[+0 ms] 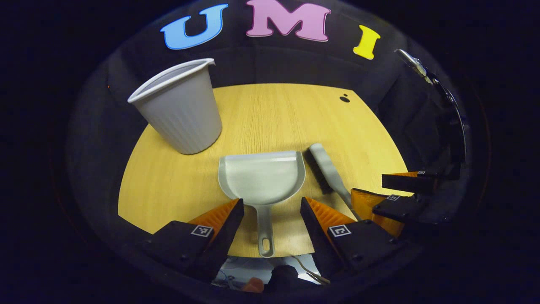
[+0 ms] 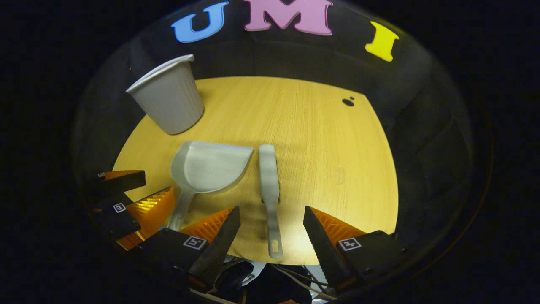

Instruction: Pick up the small broom and dustpan from the desktop, sweep the trash into the dustpan with the broom, and then empty the trash into the garbage bin.

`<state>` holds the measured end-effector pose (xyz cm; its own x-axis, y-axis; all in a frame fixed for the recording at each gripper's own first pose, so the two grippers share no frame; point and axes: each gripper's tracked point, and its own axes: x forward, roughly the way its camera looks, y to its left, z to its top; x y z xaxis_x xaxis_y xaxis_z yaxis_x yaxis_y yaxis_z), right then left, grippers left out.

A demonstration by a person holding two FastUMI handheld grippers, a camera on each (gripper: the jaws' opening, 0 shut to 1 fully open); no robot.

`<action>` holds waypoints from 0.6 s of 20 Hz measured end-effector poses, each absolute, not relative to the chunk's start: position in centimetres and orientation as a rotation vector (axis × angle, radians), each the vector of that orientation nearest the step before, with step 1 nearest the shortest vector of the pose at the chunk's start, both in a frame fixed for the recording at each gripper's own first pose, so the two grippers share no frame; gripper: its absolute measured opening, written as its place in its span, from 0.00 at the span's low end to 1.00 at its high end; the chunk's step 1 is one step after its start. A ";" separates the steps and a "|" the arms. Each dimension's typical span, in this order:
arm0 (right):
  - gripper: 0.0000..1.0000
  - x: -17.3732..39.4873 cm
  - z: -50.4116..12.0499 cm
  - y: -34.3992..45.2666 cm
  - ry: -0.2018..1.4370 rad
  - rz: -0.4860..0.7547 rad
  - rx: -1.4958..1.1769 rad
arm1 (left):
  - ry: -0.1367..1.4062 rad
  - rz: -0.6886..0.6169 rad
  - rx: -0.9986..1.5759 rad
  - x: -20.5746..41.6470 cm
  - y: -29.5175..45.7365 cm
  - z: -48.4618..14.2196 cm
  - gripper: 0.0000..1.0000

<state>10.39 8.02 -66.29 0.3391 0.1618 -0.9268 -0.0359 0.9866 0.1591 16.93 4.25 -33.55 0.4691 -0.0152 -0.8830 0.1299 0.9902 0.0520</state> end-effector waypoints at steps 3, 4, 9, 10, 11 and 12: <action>0.97 11.4 -60.4 7.9 1.046 0.128 0.100 | 0.911 -0.084 0.123 17.6 4.3 -28.5 0.83; 0.94 11.5 -58.6 7.8 1.004 0.123 0.101 | 0.828 -0.084 0.114 17.3 4.3 -26.3 0.83; 0.97 12.4 -48.2 6.6 0.705 0.054 0.101 | 0.543 -0.062 0.148 14.4 4.2 -19.5 0.82; 0.96 12.1 -46.8 6.4 0.646 0.039 0.100 | 0.496 -0.063 0.134 13.3 4.0 -17.9 0.82; 0.96 11.4 -44.9 6.1 0.593 0.021 0.097 | 0.457 -0.064 0.124 12.4 4.1 -16.9 0.82; 0.96 11.2 -43.4 5.6 0.544 0.000 0.097 | 0.423 -0.060 0.115 11.4 4.2 -16.1 0.82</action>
